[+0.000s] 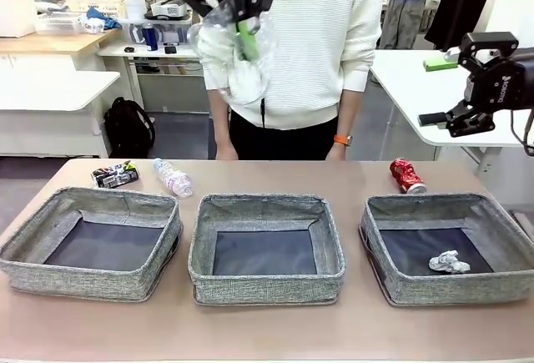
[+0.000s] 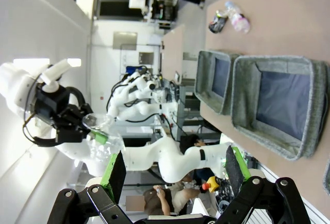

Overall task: Sort the waste into the appropriate baskets.
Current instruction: Pick up the waste item pointed out by the person, then place the picked waste into the Fabric basket indicated by the person.

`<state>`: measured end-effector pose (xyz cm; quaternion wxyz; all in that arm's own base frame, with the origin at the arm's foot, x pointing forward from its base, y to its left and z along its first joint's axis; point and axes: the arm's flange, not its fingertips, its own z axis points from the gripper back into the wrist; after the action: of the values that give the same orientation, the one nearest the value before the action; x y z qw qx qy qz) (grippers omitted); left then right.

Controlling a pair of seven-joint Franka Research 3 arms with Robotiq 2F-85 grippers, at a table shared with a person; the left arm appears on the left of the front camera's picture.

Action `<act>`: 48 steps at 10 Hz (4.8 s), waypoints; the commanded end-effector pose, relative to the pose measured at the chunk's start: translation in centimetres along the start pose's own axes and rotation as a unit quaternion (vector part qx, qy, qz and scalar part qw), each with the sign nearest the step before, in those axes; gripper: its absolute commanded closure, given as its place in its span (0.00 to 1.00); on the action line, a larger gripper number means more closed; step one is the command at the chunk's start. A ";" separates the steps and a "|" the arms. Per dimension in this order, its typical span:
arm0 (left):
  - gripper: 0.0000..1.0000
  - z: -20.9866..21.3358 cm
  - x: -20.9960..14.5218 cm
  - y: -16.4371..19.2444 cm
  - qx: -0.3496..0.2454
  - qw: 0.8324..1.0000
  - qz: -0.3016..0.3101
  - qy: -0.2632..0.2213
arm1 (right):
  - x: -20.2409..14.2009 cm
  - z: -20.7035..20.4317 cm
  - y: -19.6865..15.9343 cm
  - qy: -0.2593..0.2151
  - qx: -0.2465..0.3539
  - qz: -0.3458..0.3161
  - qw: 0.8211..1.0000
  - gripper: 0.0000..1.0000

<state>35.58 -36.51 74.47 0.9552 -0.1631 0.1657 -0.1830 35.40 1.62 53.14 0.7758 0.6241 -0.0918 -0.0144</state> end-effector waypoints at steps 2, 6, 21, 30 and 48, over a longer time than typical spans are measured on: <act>0.99 2.6 0.6 -3.3 -0.012 0.999 0.029 -0.023 | 0.0 0.1 0.3 0.002 -0.004 -0.009 1.000 0.00; 0.99 1.4 0.1 -2.7 -0.016 1.000 0.016 -0.015 | 0.0 0.1 0.3 0.002 -0.004 -0.009 1.000 0.00; 0.99 1.4 0.1 -2.7 -0.016 1.000 0.016 -0.015 | 0.0 0.1 0.3 0.002 -0.004 -0.009 1.000 0.00; 0.99 1.5 0.5 -2.7 -0.020 1.000 0.015 -0.016 | 0.0 0.1 0.3 0.002 -0.004 -0.009 1.000 0.00; 0.99 -14.1 -6.8 36.3 -0.079 0.915 0.364 -0.156 | 0.0 0.1 0.3 0.002 -0.004 -0.009 1.000 0.00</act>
<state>35.42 -4.96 50.29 0.9545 -0.1965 0.0807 0.2093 35.40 1.60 53.13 0.7761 0.6237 -0.0917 -0.0146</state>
